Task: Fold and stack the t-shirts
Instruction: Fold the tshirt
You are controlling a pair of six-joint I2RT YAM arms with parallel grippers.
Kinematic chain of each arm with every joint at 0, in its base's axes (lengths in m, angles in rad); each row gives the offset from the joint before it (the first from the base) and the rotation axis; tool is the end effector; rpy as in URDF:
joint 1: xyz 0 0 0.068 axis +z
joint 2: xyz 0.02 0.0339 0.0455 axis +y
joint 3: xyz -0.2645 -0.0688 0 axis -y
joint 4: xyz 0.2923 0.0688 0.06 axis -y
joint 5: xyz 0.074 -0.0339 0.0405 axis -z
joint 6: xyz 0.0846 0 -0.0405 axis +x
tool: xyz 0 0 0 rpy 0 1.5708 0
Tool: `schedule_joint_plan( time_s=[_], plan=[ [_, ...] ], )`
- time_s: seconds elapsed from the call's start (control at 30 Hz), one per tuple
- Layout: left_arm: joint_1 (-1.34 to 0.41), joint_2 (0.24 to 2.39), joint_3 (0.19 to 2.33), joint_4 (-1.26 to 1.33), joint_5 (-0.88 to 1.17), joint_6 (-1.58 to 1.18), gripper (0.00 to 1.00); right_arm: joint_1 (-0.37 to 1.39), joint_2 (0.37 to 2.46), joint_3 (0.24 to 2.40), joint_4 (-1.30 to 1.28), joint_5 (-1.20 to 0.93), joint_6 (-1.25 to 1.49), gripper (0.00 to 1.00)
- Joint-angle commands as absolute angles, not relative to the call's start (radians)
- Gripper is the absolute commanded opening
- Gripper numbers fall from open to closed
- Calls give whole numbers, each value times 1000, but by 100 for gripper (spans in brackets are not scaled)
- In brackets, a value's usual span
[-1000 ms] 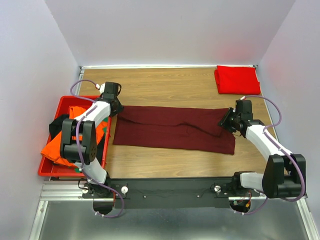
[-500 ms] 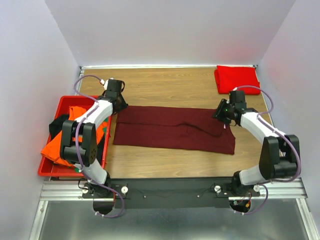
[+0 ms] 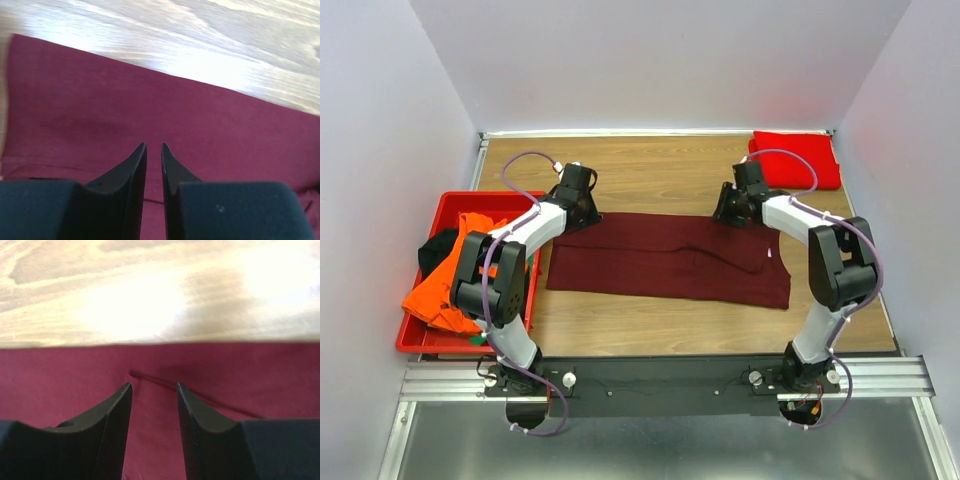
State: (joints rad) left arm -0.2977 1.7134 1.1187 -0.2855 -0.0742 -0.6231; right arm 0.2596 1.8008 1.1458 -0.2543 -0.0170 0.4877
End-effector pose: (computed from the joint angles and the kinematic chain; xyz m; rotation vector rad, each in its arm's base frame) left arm 0.4169 -0.1214 0.1392 -0.4332 2.4353 -0.3130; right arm 0.4308 0.1159 0.1154 0.2785 2.4958 0.3346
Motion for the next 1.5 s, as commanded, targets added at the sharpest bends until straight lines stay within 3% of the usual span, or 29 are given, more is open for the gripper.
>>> schedule_joint_plan(
  time_s=[0.0,0.47,0.8,1.0,1.47],
  plan=[
    [-305,1723,1115,-259,-40,-606,24,310,1862,1224,-232,75,454,48],
    [-308,1723,1106,-252,-25,-600,24,394,1954,1262,-235,182,446,47],
    [-308,1723,1104,-252,-26,-597,23,402,1888,1223,-248,172,465,13],
    [-308,1718,1103,-250,-23,-594,23,402,1827,1186,-262,146,469,0],
    [-308,1709,1100,-253,-6,-583,23,448,1638,1019,-273,71,518,0]
  ],
)
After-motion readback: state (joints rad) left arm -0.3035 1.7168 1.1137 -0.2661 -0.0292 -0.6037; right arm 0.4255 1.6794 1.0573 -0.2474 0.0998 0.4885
